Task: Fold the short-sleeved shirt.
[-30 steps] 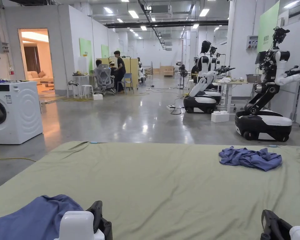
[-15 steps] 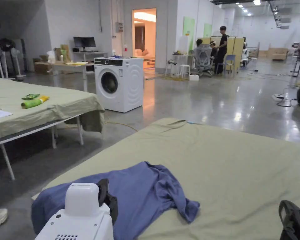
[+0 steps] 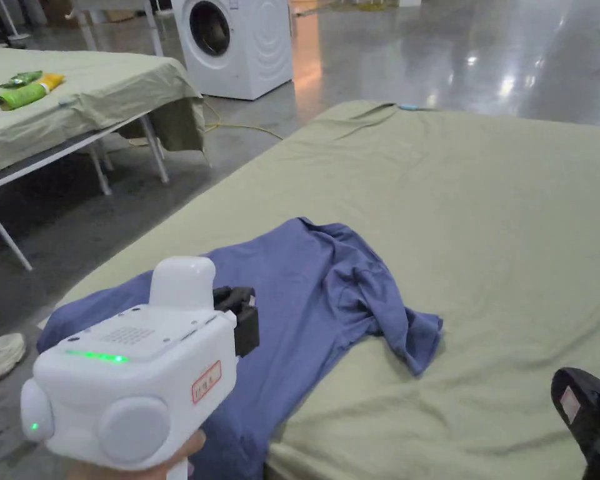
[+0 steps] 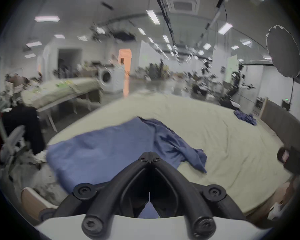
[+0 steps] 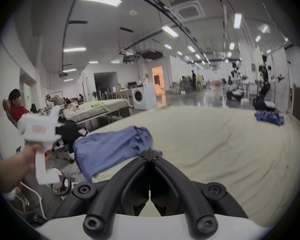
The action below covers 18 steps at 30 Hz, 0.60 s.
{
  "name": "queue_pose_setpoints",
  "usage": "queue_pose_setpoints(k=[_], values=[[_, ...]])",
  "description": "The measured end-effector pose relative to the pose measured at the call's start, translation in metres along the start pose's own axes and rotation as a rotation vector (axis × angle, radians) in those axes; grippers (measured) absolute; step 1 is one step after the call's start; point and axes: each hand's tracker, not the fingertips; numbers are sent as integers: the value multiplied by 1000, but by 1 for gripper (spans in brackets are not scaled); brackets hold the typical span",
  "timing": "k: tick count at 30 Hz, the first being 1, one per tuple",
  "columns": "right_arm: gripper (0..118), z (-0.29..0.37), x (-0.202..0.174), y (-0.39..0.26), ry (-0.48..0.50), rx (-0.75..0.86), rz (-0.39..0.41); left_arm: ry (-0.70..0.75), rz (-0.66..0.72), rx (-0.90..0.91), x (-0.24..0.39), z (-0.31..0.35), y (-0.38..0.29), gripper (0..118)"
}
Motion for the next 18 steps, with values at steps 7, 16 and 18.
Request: queue_pose_setpoints(k=[7,16,18], values=[[2,-4,62,-26,-97,-97,3,-2,-142,-291,8,-185,53,0],[2,-10,80,-33,-93,-159,-61,-42,75,-446,9,-260,48,118],[2,-10,80,-33,-85,-158,-60,3,14,-502,14,-262,43,118]])
